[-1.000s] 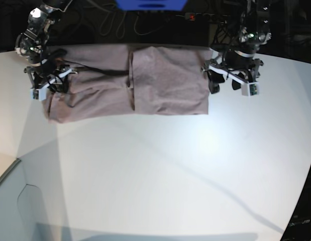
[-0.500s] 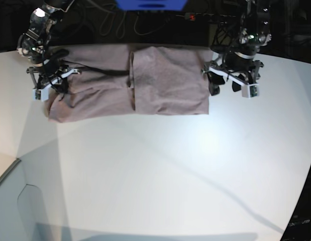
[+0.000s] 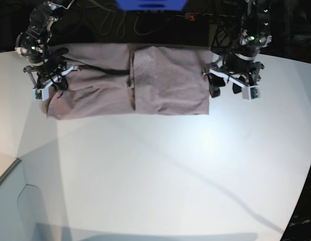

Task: Layout the t-shirt on the table in an organized manner, then fold the t-shirt properly
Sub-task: 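Hold the shirt corner with the right gripper while the left gripper waits, then lift the held shirt end with the right gripper and carry it over the shirt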

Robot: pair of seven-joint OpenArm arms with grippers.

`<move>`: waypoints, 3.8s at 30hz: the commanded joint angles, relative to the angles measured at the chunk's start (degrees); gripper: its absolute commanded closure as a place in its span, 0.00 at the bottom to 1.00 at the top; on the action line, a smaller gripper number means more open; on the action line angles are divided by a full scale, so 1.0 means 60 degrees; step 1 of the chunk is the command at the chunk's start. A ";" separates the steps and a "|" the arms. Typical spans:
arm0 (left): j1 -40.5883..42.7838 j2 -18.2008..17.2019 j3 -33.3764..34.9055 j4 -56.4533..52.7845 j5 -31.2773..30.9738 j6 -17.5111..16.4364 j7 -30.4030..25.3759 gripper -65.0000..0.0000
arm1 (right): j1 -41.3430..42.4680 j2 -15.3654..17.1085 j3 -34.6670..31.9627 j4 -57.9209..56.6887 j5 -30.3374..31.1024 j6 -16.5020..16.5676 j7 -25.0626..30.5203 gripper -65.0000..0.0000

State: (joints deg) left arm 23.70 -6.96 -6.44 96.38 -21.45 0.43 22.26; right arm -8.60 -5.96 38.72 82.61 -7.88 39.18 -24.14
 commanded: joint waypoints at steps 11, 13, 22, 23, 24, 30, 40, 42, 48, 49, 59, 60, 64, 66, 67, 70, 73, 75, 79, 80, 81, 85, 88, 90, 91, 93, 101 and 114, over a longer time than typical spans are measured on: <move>-0.0178 -0.0049 -0.0019 0.0091 -0.0022 -0.0049 -0.0186 0.36 | 0.0063 -0.0011 -0.0014 0.0510 0.0119 0.0137 0.0207 1.00; -0.0178 -0.0049 -0.0019 0.0091 -0.0022 -0.0049 -0.0186 0.36 | 0.0078 -0.0011 -0.0014 0.0510 0.0119 0.0137 0.0207 1.00; -0.0178 -0.0049 -0.0019 0.0076 -0.0007 -0.0049 -0.0186 0.36 | 0.0078 -0.0011 -0.0028 0.0510 0.0119 0.0137 0.0265 1.00; -0.0178 -0.0049 -0.0019 0.0076 -0.0007 -0.0049 -0.0186 0.36 | 0.0093 -0.0011 -0.0028 0.0510 0.0119 0.0137 0.0265 1.00; -0.0178 -0.0049 -0.0019 0.0076 -0.0007 -0.0049 -0.0186 0.36 | 0.0093 -0.0011 -0.0028 0.0510 0.0119 0.0137 0.0265 1.00; -0.0178 -0.0049 -0.0019 0.0076 -0.0007 -0.0049 -0.0186 0.36 | 0.0093 -0.0011 -0.0028 0.0510 0.0119 0.0137 0.0265 1.00; -0.0178 -0.0049 -0.0019 0.0076 -0.0007 -0.0049 -0.0186 0.37 | 0.0093 -0.0011 -0.0028 0.0525 0.0119 0.0137 0.0265 1.00; -0.0178 -0.0049 -0.0019 0.0076 -0.0007 -0.0049 -0.0186 0.38 | 0.0093 -0.0011 -0.0028 0.0613 0.0119 0.0137 0.0265 1.00; -0.0178 -0.0049 -0.0019 0.0076 -0.0007 -0.0049 -0.0186 0.74 | 0.0049 -0.0245 -0.0028 0.1258 0.0134 0.0137 0.0251 1.00; -0.0178 -0.0049 -0.0019 0.0076 -0.0007 -0.0049 -0.0186 0.81 | 0.0049 -0.0260 -0.0028 0.1360 0.0134 0.0137 0.0236 1.00; -0.0178 -0.0049 -0.0019 0.0062 0.0008 -0.0049 -0.0186 1.00 | -0.0464 -0.0304 -0.0717 0.2093 0.0134 0.0137 0.0265 1.00; -0.0178 -0.0049 -0.0019 0.0062 0.0008 -0.0049 -0.0186 1.00 | -0.0552 -0.0348 -0.0878 0.2210 0.0134 0.0137 0.0265 1.00; -0.0178 -0.0049 -0.0019 0.0062 0.0022 -0.0049 -0.0186 1.00 | -0.0801 -0.0436 -0.1259 0.2767 0.0134 0.0137 0.0265 1.00; -0.0163 -0.0049 -0.0019 0.0062 0.0022 -0.0049 -0.0186 1.00 | -0.0948 -0.0436 -0.1538 0.2972 0.0134 0.0137 0.0265 1.00; -0.0148 -0.0049 -0.0019 0.0062 0.0022 -0.0049 -0.0186 1.00 | -0.1035 -0.0436 -0.1684 0.3089 0.0134 0.0137 0.0265 1.00; -0.0148 -0.0049 -0.0019 0.0062 0.0037 -0.0049 -0.0186 1.00 | -0.1241 -0.0436 -0.2182 0.3382 0.0134 0.0137 0.0265 1.00; -0.0134 -0.0049 -0.0019 0.0062 0.0037 -0.0049 -0.0186 1.00 | -0.1460 -0.0436 -0.2680 0.3661 0.0134 0.0137 0.0265 1.00; -0.0134 -0.0049 -0.0019 0.0062 0.0037 -0.0049 -0.0186 1.00 | -0.1519 -0.0436 -0.3032 0.3792 0.0134 0.0137 0.0265 1.00; -0.0134 -0.0049 -0.0019 0.0062 0.0037 -0.0049 -0.0186 1.00 | -0.1534 -0.0436 -0.3472 0.3968 0.0134 0.0137 0.0207 1.00; -0.0134 -0.0049 -0.0019 0.0062 0.0037 -0.0049 -0.0186 1.00 | -0.1548 -0.0436 -0.3603 0.3968 0.0134 0.0137 0.0207 1.00; -0.0134 -0.0049 -0.0019 0.0062 0.0037 -0.0049 -0.0186 1.00 | -0.1548 -0.0436 -0.3721 0.3968 0.0119 0.0137 0.0207 1.00; -0.0134 -0.0049 -0.0019 0.0062 0.0066 -0.0049 -0.0186 1.00 | -0.1665 -0.0436 -0.4190 0.3968 0.0119 0.0137 0.0207 1.00; -0.0134 -0.0063 -0.0019 0.0062 0.0066 -0.0049 -0.0186 1.00 | -0.1680 -0.0436 -0.4468 0.3968 0.0119 0.0137 0.0207 1.00; -0.0134 -0.0210 -0.0019 0.0062 0.0022 -0.0020 -0.0186 1.00 | -0.1680 -0.0436 -0.4688 0.3968 0.0119 0.0137 0.0207 1.00; -0.0134 -0.0268 -0.0019 0.0062 -0.0007 -0.0020 -0.0186 1.00 | -0.1680 -0.0436 -0.4805 0.3968 0.0119 0.0137 0.0207 1.00; -0.0148 -0.0268 -0.0019 0.0062 0.0008 -0.0005 -0.0186 1.00 | -0.1680 -0.0436 -0.5039 0.3954 0.0119 0.0137 0.0207 1.00; -0.0119 -0.0459 -0.0077 0.0062 -0.0022 0.0024 -0.0186 1.00 | -0.1651 -0.0436 -0.5904 0.3880 0.0119 0.0137 0.0207 1.00; -0.0075 -0.0459 -0.0810 -0.0158 -0.0007 -0.0034 -0.0172 1.00 | -0.1592 -0.0436 -0.6431 0.3748 0.0119 0.0137 0.0192 1.00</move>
State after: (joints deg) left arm 23.09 -9.45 -11.16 94.78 -21.50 0.21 22.02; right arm -18.61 -8.40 0.30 104.22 -8.36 39.18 -24.64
